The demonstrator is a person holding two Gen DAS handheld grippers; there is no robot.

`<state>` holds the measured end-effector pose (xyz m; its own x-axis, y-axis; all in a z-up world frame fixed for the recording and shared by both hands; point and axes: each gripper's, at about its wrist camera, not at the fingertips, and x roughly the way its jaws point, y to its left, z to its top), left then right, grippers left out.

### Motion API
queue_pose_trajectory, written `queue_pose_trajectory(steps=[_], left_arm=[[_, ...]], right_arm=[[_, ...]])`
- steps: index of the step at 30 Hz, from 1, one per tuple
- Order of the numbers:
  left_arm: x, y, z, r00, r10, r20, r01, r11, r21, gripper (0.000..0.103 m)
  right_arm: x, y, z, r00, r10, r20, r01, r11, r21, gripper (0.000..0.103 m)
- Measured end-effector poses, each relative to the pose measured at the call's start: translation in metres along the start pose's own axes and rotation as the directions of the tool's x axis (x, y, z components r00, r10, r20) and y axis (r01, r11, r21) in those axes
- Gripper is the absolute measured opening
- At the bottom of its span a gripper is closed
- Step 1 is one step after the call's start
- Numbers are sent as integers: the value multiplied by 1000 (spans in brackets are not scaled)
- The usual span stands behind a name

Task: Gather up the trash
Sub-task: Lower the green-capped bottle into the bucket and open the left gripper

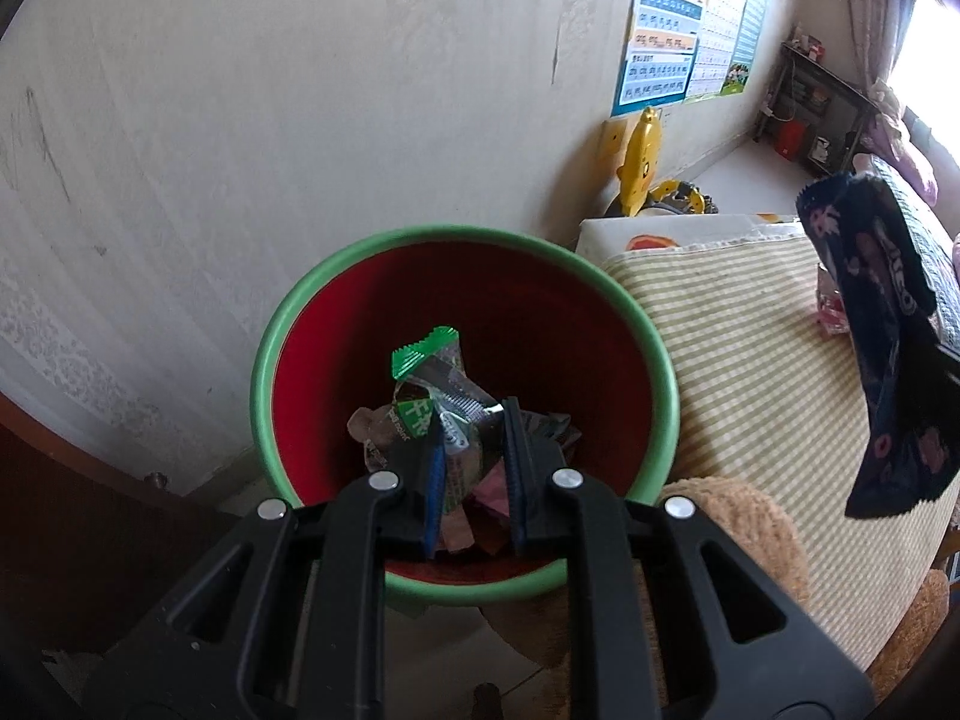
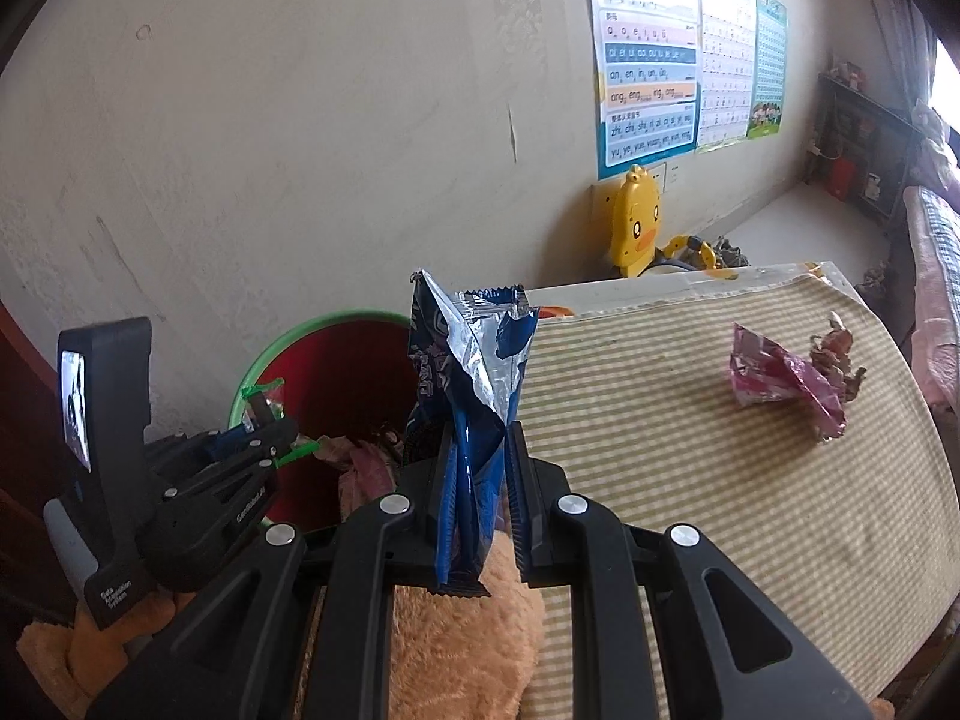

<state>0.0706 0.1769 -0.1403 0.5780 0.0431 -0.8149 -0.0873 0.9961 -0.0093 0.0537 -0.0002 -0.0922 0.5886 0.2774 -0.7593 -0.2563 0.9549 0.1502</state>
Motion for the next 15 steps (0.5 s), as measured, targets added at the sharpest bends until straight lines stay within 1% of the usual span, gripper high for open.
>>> queue_pose_trajectory(steps=[6,11,15], left_arm=[[11,10,-2,1000,-1,-26,1,1000,-24,16],[19,18,-4,999,8,-44,-10,999,-48,16],[20,25,-4,999,24,-40,-27,997,-71,17]], right_arm=[[19,6,8,999,41,-33,-41,999,18,14],[32,15,21,992,115,-47,-113,992,54,15],[44,25,30,984,166,-57,-162,985,65,17]])
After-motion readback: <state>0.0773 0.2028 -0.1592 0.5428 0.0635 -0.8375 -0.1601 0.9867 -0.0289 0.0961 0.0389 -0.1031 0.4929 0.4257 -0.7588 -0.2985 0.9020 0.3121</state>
